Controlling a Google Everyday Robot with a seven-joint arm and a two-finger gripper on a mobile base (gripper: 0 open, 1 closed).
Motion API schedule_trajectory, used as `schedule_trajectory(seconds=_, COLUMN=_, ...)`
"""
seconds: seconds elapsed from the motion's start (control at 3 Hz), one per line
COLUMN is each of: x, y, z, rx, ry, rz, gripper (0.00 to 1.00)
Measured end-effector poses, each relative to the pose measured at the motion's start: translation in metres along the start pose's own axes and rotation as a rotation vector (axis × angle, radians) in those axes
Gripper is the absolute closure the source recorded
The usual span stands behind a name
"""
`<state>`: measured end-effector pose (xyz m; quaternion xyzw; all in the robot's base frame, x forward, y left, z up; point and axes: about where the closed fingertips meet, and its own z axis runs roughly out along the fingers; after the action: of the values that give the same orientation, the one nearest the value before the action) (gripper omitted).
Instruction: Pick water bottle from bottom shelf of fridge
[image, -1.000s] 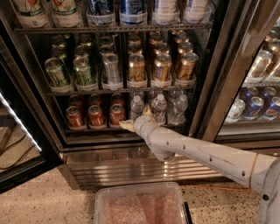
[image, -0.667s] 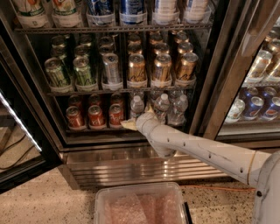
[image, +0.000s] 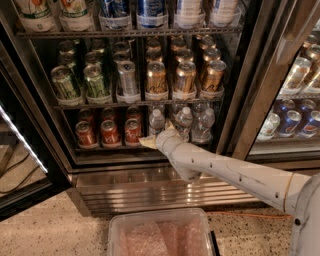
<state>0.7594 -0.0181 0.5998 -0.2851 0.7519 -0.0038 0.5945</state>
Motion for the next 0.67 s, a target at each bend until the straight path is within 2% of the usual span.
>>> schedule_trajectory(seconds=0.67, x=0.0004, y=0.0028, z=-0.0051, rx=0.000, ry=0.000, rz=0.000, gripper=0.81)
